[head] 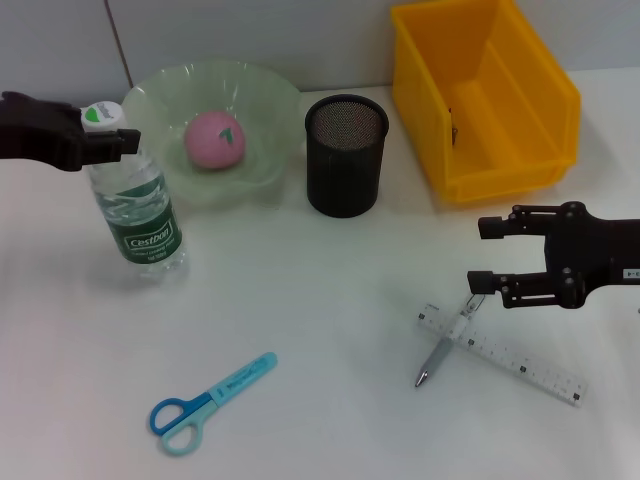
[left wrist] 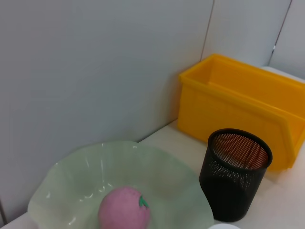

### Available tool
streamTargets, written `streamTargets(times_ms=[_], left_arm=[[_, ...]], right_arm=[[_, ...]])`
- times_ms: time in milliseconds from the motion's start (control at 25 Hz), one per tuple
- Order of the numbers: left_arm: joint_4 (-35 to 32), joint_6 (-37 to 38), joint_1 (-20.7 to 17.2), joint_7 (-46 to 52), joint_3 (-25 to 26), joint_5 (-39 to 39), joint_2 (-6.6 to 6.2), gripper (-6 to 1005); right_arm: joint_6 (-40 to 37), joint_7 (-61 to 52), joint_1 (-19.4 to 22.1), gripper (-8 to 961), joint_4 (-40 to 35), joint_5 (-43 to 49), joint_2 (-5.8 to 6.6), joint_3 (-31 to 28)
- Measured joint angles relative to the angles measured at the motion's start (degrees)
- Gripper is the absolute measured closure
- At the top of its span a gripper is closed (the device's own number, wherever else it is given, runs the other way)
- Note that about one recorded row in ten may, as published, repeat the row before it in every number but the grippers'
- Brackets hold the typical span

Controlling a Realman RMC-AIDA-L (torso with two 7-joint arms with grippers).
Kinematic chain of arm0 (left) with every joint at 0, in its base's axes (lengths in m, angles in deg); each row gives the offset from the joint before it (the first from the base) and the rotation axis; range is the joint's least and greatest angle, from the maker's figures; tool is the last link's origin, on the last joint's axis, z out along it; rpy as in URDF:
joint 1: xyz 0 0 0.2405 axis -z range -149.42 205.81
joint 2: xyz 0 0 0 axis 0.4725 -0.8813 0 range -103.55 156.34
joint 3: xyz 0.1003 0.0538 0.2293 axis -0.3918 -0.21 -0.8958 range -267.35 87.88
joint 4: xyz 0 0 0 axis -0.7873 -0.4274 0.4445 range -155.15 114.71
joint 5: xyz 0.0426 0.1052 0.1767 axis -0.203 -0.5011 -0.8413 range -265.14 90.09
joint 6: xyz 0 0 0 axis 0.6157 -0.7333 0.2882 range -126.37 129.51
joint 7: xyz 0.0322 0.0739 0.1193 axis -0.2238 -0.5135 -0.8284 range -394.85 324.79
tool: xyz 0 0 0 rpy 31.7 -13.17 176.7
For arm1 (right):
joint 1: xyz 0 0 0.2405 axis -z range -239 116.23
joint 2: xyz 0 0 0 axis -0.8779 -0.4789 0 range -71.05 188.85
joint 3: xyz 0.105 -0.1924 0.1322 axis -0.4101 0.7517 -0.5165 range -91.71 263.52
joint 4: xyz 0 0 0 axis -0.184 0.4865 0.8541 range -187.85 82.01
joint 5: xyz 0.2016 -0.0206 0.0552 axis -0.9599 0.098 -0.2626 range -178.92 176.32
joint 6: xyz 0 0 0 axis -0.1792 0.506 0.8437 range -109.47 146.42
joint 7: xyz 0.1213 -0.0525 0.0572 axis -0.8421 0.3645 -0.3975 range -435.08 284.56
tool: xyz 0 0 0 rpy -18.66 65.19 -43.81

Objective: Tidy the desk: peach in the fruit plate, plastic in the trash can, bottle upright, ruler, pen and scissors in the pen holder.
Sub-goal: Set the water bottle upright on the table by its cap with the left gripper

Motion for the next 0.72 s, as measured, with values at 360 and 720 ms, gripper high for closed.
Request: streamTargets(times_ms=[360, 720], left_arm=[[3.2, -3.27, -0.87, -3.46, -0.12, 1.33, 0.11, 559], [5.0, -5.93, -1.52, -7.05, -0.13, 4.7, 0.18, 558]], right_arm=[[0.0, 0.0, -0.17, 206, -0.14, 0.03, 0.15, 0.0], [0.0, 0.0, -0.18, 206, -0.16, 0.03, 0.18, 0.0]])
